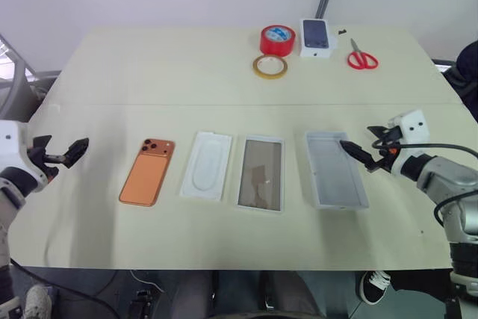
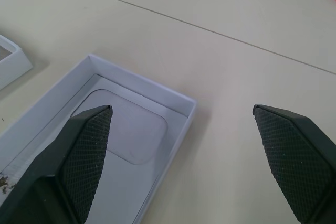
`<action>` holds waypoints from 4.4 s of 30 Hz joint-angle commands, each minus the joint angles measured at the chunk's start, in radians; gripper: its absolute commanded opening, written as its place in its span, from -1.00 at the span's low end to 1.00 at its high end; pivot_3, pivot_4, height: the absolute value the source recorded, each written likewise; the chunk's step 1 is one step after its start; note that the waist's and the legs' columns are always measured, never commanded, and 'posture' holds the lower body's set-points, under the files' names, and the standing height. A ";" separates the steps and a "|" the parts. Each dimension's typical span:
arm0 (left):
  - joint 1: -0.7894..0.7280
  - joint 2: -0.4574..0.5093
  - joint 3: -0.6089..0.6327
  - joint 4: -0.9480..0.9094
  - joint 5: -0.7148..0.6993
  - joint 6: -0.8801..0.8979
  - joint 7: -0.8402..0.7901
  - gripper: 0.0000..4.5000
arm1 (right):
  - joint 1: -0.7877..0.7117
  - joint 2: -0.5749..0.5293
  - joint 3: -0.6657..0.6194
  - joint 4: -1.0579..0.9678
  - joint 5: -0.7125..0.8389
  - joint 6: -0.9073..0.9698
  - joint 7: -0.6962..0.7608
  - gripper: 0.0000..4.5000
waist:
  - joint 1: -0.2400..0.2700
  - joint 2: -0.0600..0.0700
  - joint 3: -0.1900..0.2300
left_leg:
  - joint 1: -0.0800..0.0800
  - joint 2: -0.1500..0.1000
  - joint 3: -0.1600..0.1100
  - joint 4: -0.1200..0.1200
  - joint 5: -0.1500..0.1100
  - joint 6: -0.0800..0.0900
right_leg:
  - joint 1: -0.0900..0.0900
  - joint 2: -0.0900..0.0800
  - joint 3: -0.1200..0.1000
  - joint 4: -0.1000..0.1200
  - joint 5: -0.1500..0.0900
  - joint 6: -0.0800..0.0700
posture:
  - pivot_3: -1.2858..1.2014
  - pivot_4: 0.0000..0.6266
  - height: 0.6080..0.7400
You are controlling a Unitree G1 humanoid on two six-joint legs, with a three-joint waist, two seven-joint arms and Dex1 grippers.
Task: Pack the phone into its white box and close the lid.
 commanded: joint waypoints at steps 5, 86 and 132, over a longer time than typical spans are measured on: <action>0.000 -0.001 0.029 -0.048 -0.013 -0.016 0.005 1.00 | -0.025 -0.011 -0.007 -0.058 0.013 0.004 0.013 0.99 | 0.000 0.000 0.000 | 0.000 0.000 0.000 0.000 0.000 0.000 | 0.000 0.000 0.000 0.000 0.000 0.000 | 0.03 -0.52 1.00; -0.606 -0.629 0.075 -0.295 -0.240 0.962 0.500 -1.00 | -0.331 0.041 0.827 -0.310 -0.357 -0.037 0.294 -0.87 | 0.002 -0.003 0.001 | 0.000 0.000 -0.002 0.003 0.005 -0.008 | 0.001 0.002 -0.001 0.000 0.000 0.000 | 0.03 -0.52 1.00; -0.405 -0.494 -0.183 -0.492 -0.395 0.850 0.522 0.80 | -0.454 0.207 0.607 -0.144 -0.314 0.121 0.138 -0.99 | -0.011 -0.004 0.001 | 0.000 0.000 -0.002 0.001 0.006 -0.011 | 0.000 0.004 0.000 0.001 0.000 0.000 | 0.03 -0.52 1.00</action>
